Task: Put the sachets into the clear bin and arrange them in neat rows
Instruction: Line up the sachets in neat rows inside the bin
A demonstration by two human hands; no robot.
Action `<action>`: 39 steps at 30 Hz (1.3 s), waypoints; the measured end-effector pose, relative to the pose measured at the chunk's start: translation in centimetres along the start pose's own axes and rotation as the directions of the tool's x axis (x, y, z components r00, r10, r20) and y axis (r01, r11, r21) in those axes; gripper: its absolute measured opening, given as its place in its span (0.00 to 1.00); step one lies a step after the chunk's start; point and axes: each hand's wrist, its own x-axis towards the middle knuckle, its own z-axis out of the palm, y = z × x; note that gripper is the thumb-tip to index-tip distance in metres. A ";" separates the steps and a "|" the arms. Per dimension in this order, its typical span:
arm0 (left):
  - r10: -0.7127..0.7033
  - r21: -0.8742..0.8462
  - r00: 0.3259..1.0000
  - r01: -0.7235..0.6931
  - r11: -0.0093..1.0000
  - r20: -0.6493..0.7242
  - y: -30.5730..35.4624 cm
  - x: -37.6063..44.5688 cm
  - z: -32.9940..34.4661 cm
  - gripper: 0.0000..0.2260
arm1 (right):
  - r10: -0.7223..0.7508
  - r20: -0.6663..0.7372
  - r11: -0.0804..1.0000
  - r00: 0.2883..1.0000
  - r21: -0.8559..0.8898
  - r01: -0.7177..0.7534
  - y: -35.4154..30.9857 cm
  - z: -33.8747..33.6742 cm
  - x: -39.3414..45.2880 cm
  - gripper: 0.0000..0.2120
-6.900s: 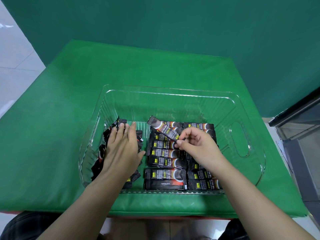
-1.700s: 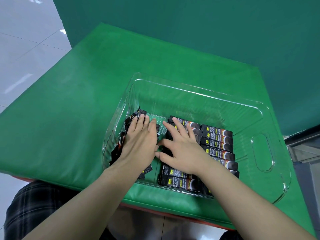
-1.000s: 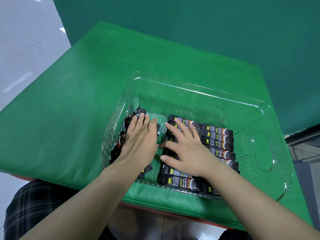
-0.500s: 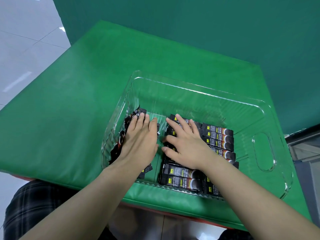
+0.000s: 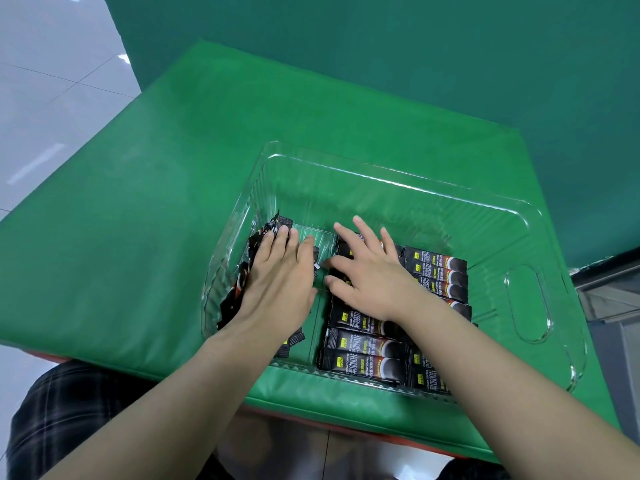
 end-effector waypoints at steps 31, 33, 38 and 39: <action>-0.005 -0.012 1.000 0.005 1.000 -0.015 0.0 0.0 0.4 0.36 | 0.219 -0.174 0.958 0.960 -0.145 -0.245 -0.8 0.6 2.5 0.41; -0.003 -0.011 1.000 0.003 1.000 -0.017 0.0 0.0 0.3 0.36 | 0.229 -0.166 0.953 0.959 -0.163 -0.255 -0.7 0.6 2.4 0.36; -0.005 -0.011 1.000 0.005 1.000 -0.020 0.0 0.0 0.4 0.36 | 0.240 -0.152 0.951 0.959 -0.161 -0.263 -0.7 0.6 2.3 0.36; -0.005 -0.012 1.000 0.005 1.000 -0.022 0.0 0.1 0.4 0.36 | 0.236 -0.164 0.953 0.958 -0.156 -0.261 -0.7 0.6 2.3 0.39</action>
